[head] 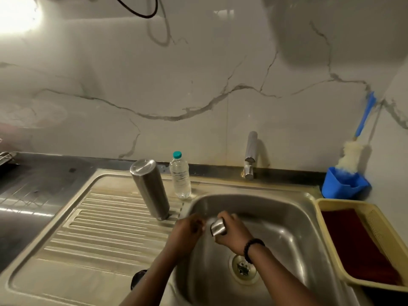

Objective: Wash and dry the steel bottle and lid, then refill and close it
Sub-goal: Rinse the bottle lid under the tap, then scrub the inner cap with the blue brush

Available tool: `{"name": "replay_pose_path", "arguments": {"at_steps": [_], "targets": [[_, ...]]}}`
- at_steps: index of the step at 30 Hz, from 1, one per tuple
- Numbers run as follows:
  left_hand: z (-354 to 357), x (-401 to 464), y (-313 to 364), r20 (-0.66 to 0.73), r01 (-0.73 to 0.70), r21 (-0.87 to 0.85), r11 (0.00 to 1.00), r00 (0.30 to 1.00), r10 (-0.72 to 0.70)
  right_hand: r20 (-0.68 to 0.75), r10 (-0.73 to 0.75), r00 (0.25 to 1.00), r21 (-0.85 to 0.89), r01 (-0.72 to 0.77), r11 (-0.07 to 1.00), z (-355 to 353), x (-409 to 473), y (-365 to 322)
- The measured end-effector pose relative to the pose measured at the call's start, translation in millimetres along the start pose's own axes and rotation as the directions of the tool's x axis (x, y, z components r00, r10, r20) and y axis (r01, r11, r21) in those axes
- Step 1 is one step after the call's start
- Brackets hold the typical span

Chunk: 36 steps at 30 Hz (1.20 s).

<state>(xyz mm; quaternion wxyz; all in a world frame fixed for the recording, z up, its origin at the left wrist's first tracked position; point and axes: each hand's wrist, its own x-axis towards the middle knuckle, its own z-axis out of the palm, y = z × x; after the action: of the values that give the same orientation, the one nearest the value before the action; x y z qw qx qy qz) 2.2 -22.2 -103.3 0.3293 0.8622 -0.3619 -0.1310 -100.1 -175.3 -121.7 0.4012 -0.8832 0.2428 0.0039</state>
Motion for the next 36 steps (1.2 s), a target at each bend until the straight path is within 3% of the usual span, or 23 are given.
{"name": "replay_pose_path", "arguments": {"at_steps": [4,7,10,13,20,26,29,34,36], "targets": [[-32,-18,-24,0.101,-0.028,-0.1,0.995,0.994,0.038,0.045,-0.081,0.996,0.022,0.08,0.997,25,2,-32],[-64,-43,-53,0.22,0.059,-0.157,0.986,0.975,-0.023,0.058,-0.161,0.985,0.006,0.16,0.987,41,3,-58],[-91,-67,-87,0.399,0.144,-0.093,0.985,0.912,-0.096,0.041,-0.245,0.969,-0.052,0.247,0.968,57,4,-83],[-98,-86,-107,0.511,0.048,0.083,0.995,0.855,-0.084,0.052,-0.312,0.949,-0.122,0.316,0.941,77,5,-101],[-84,-106,-112,0.336,-0.051,0.08,0.995,0.941,0.021,0.181,-0.364,0.914,-0.285,0.403,0.87,112,8,-115],[-100,-116,-100,0.137,0.102,-0.303,0.948,0.989,-0.063,0.212,-0.388,0.897,-0.311,0.438,0.843,124,12,-115],[-106,-112,-83,0.103,0.149,-0.514,0.845,0.988,-0.111,0.208,-0.367,0.907,-0.187,0.405,0.895,113,9,-116],[-98,-91,-46,0.064,0.139,-0.657,0.741,0.99,-0.129,-0.111,-0.363,0.925,0.107,0.375,0.921,78,0,-103],[-86,-79,-34,0.072,0.159,-0.725,0.67,0.985,-0.155,-0.172,-0.311,0.935,0.248,0.347,0.904,63,-5,-96]]}}
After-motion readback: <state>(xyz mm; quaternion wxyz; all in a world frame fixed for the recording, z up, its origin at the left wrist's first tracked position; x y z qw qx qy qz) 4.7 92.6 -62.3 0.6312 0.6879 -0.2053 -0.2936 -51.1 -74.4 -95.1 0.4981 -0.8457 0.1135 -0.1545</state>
